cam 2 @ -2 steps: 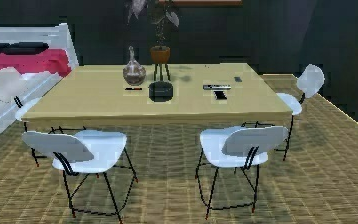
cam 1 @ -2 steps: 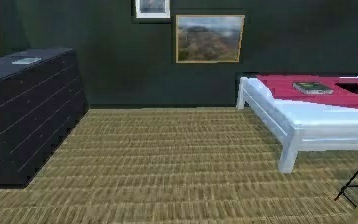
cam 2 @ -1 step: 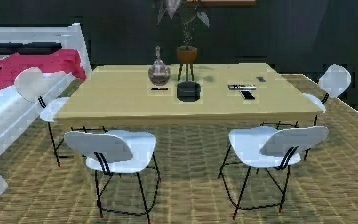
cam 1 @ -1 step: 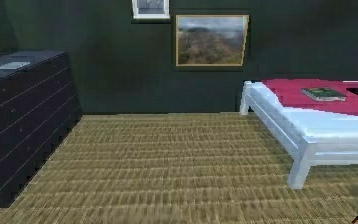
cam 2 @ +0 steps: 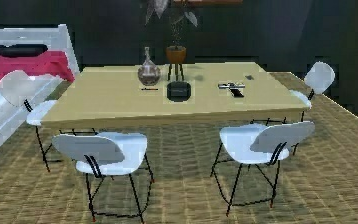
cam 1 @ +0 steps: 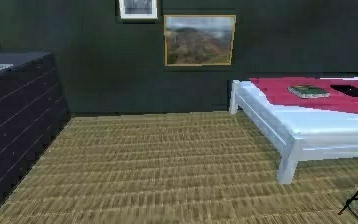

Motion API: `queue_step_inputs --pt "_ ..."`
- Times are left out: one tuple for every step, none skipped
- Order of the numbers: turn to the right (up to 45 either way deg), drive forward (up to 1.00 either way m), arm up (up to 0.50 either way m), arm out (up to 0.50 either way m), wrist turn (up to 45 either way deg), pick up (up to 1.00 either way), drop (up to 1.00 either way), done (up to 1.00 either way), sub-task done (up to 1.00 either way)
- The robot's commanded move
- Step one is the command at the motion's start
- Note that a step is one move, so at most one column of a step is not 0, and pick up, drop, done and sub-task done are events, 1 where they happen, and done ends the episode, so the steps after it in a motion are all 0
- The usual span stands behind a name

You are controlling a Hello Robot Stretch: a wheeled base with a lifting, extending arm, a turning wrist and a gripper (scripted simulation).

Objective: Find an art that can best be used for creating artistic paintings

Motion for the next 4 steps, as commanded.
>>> queue_step_inputs --pt "0.0 1.00 0.00 0.00 0.0 0.00 0.00 0.00 0.00" --pt "3.0 0.00 0.00 0.00 0.0 0.00 0.00 0.00 0.00" --pt "0.0 1.00 0.00 0.00 0.0 0.00 0.00 0.00 0.00" --pt "9.0 0.00 0.00 0.00 0.0 0.00 0.00 0.00 0.00"
